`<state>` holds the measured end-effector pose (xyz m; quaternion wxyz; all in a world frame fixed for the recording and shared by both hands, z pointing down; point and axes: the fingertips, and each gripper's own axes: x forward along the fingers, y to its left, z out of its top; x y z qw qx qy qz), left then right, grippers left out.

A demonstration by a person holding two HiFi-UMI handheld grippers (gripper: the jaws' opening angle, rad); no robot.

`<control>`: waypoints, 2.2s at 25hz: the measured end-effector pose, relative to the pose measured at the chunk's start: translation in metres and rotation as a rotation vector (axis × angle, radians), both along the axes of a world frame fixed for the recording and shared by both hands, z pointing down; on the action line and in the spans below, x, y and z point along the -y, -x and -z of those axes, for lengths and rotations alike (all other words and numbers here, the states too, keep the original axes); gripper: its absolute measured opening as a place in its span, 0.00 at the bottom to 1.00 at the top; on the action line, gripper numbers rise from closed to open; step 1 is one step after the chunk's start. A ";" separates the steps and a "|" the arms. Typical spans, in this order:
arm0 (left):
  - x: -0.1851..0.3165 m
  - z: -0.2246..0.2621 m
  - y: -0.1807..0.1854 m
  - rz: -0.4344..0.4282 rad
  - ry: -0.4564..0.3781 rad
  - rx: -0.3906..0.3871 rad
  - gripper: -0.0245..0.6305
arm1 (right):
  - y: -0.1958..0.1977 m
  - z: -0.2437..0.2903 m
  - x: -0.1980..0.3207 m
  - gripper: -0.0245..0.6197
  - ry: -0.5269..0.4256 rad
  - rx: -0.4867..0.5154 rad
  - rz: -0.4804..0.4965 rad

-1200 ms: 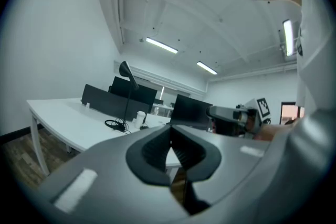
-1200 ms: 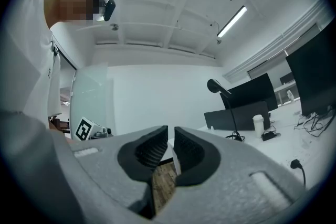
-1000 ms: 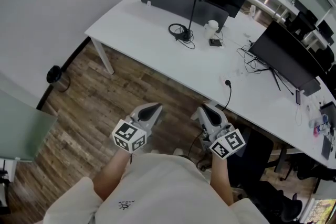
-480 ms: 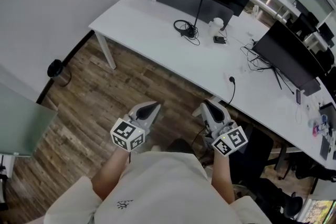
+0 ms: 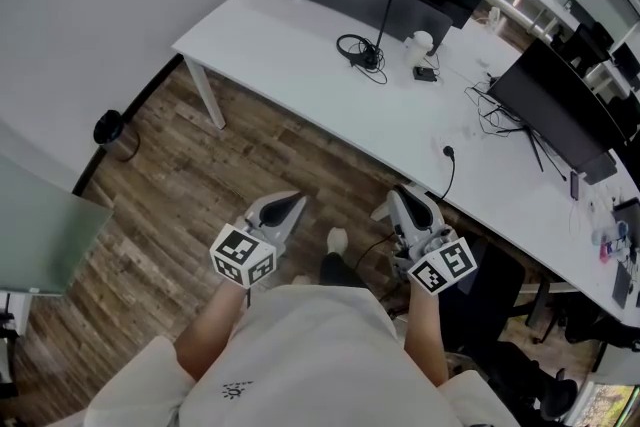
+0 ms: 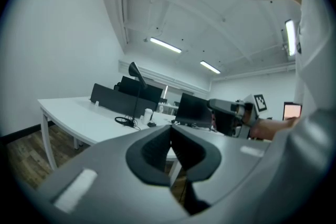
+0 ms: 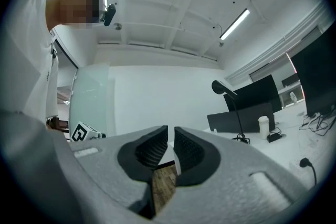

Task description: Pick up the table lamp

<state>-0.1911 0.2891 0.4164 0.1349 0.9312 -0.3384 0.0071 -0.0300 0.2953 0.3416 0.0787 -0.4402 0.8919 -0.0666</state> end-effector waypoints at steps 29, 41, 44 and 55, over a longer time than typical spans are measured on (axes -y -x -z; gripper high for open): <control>0.221 0.003 -0.114 -0.009 0.001 0.043 0.03 | -0.101 -0.014 0.229 0.10 0.024 0.010 0.042; 0.281 -0.003 -0.174 -0.032 0.025 0.038 0.03 | -0.136 -0.025 0.287 0.10 0.046 0.021 0.094; 0.292 -0.003 -0.186 -0.033 0.029 0.036 0.03 | -0.151 -0.023 0.301 0.10 0.049 0.059 0.100; 0.312 -0.003 -0.203 0.015 0.036 0.065 0.03 | -0.175 -0.030 0.325 0.10 0.041 0.067 0.123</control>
